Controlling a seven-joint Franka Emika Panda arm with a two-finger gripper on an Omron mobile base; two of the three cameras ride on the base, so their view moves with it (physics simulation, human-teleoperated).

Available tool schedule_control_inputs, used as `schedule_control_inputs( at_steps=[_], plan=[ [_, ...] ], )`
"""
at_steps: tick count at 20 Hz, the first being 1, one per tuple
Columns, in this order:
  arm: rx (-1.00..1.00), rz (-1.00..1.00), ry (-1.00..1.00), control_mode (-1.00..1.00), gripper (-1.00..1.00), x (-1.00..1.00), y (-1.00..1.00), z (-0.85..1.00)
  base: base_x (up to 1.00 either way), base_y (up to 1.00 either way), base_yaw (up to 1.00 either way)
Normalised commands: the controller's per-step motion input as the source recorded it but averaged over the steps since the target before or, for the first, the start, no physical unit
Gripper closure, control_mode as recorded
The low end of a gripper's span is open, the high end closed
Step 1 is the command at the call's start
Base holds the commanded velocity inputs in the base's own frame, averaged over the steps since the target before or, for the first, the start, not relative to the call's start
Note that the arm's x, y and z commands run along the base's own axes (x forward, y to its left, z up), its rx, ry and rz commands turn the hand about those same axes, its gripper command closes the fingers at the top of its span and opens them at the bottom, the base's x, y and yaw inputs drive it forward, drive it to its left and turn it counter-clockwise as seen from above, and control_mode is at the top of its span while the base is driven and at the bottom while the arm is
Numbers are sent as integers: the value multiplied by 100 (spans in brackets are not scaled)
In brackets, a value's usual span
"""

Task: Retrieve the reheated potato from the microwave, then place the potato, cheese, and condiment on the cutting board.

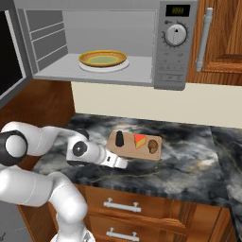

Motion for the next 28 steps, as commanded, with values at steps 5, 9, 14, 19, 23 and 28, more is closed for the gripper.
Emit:
schedule_control_inputs(
  at_steps=[5,9,14,19,23,28],
  plan=[
    [14,0,21,-100,-100,18,-11,71,0,0,0],
    [15,0,17,-100,-100,26,-4,72,0,0,0],
    [16,0,21,-100,-100,25,0,69,0,0,0],
    [22,0,21,-100,-100,10,0,61,0,0,0],
    [24,0,25,-100,-100,3,0,62,0,0,0],
    [25,2,22,-100,-100,0,0,55,0,0,0]
  ],
)
